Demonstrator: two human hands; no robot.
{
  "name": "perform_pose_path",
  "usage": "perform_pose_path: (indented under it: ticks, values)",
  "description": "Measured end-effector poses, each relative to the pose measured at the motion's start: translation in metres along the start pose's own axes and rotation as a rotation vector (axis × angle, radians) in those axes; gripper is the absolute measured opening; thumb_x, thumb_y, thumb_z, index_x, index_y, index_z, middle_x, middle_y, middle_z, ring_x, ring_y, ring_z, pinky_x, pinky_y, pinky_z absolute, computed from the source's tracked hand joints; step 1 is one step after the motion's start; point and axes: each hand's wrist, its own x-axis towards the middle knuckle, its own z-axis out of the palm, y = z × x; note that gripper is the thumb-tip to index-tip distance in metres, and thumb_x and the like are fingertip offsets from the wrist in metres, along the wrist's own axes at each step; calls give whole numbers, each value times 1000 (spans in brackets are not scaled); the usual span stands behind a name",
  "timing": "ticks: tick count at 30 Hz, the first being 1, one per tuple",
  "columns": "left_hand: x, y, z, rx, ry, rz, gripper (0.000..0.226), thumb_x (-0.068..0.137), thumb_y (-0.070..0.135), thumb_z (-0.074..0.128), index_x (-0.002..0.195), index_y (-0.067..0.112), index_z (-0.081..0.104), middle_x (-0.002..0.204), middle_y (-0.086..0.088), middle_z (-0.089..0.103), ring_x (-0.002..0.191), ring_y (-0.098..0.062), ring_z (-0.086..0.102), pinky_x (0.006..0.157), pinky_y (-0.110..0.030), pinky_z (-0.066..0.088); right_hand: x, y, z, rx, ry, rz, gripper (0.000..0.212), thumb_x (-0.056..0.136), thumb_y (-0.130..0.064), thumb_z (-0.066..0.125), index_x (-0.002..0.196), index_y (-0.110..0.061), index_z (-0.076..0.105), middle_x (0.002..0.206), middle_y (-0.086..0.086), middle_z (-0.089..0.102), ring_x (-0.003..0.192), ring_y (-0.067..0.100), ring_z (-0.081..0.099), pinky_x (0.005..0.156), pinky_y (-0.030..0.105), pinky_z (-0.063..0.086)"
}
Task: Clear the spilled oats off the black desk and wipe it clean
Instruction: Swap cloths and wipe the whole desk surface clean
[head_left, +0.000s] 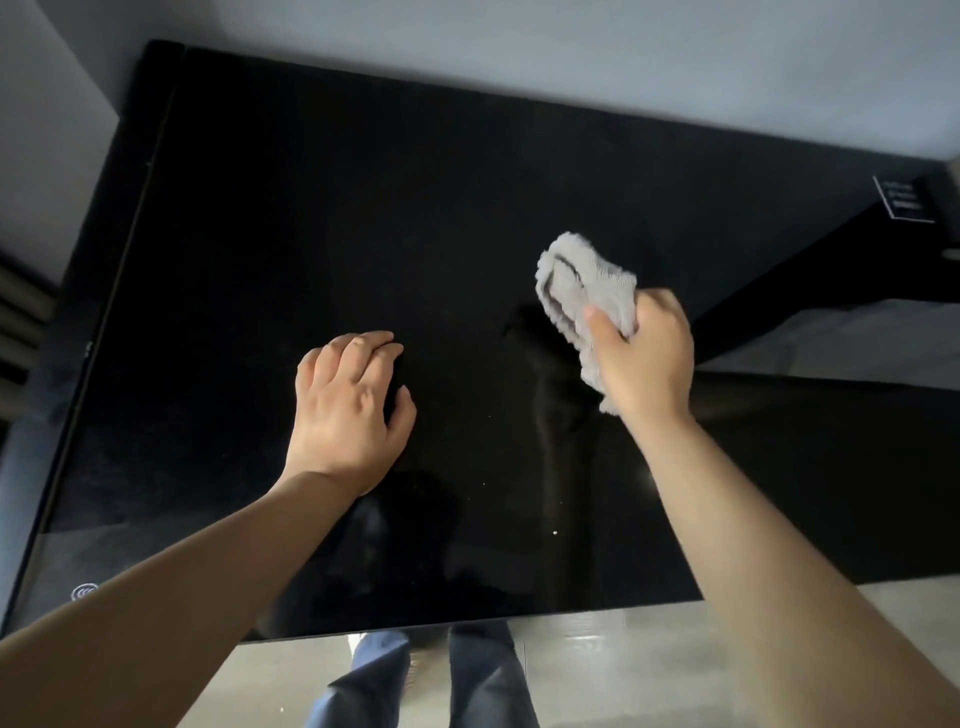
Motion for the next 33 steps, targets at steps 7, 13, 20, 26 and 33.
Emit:
perform_pose_path:
  ticks: [7, 13, 20, 26, 33]
  values:
    - [0, -1, 4, 18, 15, 19, 40, 87, 29, 50, 121, 9, 58, 128, -3, 53, 122, -25, 43, 106, -43, 28, -46, 23, 32, -289, -30, -171, 34, 86, -29, 65, 118, -16, 64, 126, -1, 57, 107, 21, 54, 69, 26, 40]
    - [-2, 2, 1, 45, 32, 16, 41, 87, 29, 48, 121, 9, 59, 129, -3, 53, 121, -26, 44, 105, -43, 30, -150, 30, -12, 15, -359, -241, 15, 82, -25, 64, 94, -19, 71, 100, -14, 62, 87, 4, 60, 69, 18, 48]
    - [-4, 1, 1, 58, 52, 15, 40, 89, 28, 50, 124, 10, 58, 131, -2, 52, 123, -25, 42, 107, -42, 27, -78, 17, -31, 85, -118, -20, 21, 85, -28, 67, 72, -18, 54, 82, -7, 57, 71, 7, 57, 61, 22, 40]
    - [-6, 0, 2, 53, 69, 21, 40, 89, 27, 49, 125, 10, 57, 131, -2, 52, 123, -25, 42, 107, -42, 27, -133, 36, 10, -181, -86, -216, 30, 82, -30, 64, 107, -13, 66, 107, -1, 60, 93, 17, 59, 65, 23, 40]
    - [-9, 1, 1, 35, 90, 12, 41, 88, 26, 49, 124, 10, 59, 130, -4, 54, 122, -27, 44, 106, -43, 29, -211, 45, -32, 131, -513, -129, 17, 78, -34, 65, 81, -18, 68, 85, -12, 61, 75, 7, 61, 65, 26, 51]
